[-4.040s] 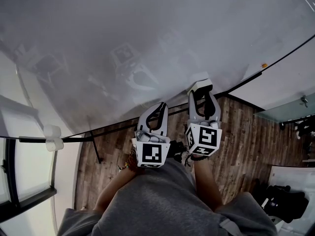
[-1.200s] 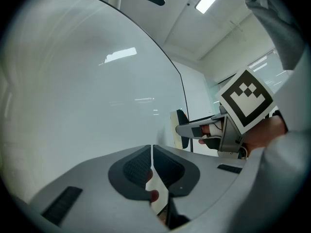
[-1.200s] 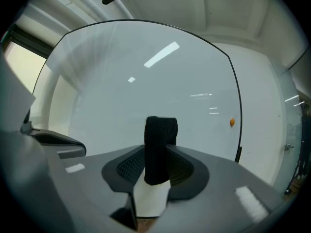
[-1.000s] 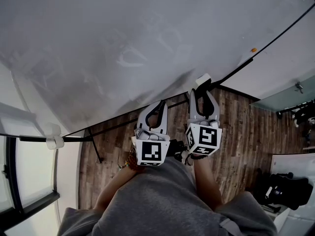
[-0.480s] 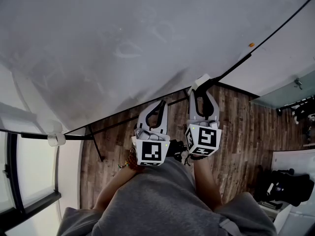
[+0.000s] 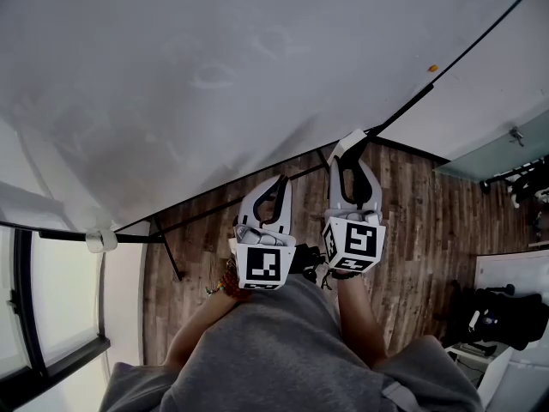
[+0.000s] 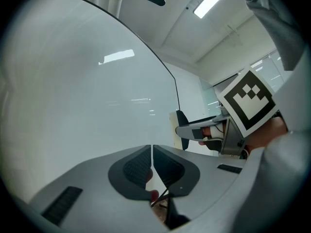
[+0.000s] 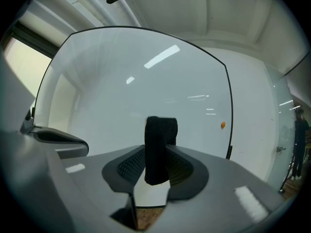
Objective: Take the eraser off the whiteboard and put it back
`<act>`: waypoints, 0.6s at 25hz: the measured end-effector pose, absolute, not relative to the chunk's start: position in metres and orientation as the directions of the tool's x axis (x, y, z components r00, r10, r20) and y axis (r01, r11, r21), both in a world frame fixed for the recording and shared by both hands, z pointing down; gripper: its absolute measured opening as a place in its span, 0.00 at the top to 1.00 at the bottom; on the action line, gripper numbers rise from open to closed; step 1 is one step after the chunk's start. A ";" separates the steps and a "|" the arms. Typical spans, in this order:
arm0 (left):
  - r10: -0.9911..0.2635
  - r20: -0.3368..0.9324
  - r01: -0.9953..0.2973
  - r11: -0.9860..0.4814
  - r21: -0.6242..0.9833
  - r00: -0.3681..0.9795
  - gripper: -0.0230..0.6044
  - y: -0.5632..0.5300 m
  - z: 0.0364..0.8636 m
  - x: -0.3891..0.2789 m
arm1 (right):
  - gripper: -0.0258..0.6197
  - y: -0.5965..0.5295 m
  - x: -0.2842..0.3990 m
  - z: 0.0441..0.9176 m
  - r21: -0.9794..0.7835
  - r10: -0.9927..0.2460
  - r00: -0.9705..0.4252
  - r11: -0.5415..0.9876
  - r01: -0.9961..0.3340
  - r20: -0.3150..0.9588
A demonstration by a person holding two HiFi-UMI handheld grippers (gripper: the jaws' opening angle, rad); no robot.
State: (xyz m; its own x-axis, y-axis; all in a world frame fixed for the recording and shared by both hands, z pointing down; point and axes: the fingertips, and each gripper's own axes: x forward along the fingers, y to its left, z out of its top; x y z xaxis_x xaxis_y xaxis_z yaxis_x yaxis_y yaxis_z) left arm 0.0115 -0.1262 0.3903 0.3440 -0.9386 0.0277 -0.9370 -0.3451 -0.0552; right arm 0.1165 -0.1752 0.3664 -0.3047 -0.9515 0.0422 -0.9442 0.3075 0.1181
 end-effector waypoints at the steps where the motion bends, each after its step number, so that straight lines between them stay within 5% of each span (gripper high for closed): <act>1: -0.938 0.028 -0.937 -0.346 -0.056 0.344 0.95 -0.124 0.390 0.010 | 0.76 -0.173 0.116 0.366 0.116 -0.952 -0.303 0.306 -0.945 0.042; 15: -0.929 0.034 -0.927 -0.370 -0.053 0.369 0.95 -0.093 0.392 0.000 | 0.76 -0.139 0.107 0.368 0.111 -0.959 -0.279 0.282 -0.953 0.043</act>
State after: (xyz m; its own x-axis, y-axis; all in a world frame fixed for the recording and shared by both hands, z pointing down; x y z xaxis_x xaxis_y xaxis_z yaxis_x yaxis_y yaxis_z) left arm 0.0002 -0.0935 0.3917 0.3691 -0.9288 0.0336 -0.9273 -0.3705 -0.0527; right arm 0.1071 -0.1387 0.3679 -0.2789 -0.9593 0.0429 -0.9530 0.2820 0.1110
